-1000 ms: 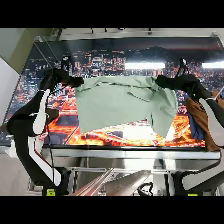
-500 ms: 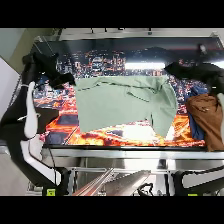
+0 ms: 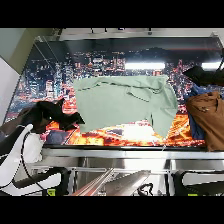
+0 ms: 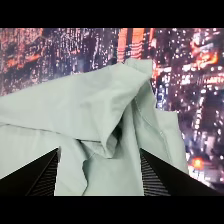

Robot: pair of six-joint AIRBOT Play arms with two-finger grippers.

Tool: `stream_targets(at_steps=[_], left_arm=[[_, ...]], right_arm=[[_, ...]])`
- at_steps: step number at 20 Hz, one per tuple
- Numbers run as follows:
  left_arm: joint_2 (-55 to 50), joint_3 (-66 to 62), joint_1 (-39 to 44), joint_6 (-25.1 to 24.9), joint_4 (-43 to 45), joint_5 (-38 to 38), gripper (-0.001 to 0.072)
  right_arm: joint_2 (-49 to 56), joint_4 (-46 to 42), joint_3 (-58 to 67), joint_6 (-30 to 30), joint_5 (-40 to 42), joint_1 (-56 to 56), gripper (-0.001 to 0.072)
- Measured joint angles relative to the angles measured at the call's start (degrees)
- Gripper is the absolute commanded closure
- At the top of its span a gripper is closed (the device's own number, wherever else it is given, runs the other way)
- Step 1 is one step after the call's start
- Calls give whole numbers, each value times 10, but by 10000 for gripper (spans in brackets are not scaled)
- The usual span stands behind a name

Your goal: Fold the shirts.

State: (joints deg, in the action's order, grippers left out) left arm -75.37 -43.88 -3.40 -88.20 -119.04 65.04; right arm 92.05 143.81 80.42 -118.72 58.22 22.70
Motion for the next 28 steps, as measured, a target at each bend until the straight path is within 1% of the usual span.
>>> stream_targets(at_steps=[4, 6, 9, 11, 14, 16, 19, 22, 24, 25, 26, 28], left_arm=[[-9, 31, 9, -9, -47, -30, 123], [-24, 18, 25, -15, -56, -57, 684], [-50, -30, 43, -24, -54, -82, 692], [-65, -67, 41, -18, -22, -73, 692], [-75, -105, 7, 10, 59, -43, 691], [-77, -118, -34, 18, 88, -32, 691], [-78, -127, -83, -21, 57, -22, 691], [-79, -130, -103, -53, 27, -20, 691], [-79, -130, -108, -66, 18, -18, 691], [-79, -131, -110, -69, 15, -18, 691], [-79, -131, -111, -73, 13, -18, 691], [-79, -131, -113, -79, 9, -18, 691]], right_arm=[[-1, -2, -1, -2, 7, 3, 162], [-1, -2, -1, -7, 7, 4, 162], [-1, -7, -1, -10, 5, 5, 162], [-1, -35, -2, 0, 7, 5, 162], [-1, -90, -14, 36, 27, 5, 162], [-1, -113, -40, 49, 39, 5, 162], [4, -129, -89, 56, 53, -1, 162], [18, -129, -125, 58, 87, -18, 162], [27, -126, -148, 59, 115, -35, 163], [30, -124, -159, 61, 124, -43, 199], [33, -123, -169, 61, 131, -51, 267], [43, -114, -182, 61, 141, -66, 274]])
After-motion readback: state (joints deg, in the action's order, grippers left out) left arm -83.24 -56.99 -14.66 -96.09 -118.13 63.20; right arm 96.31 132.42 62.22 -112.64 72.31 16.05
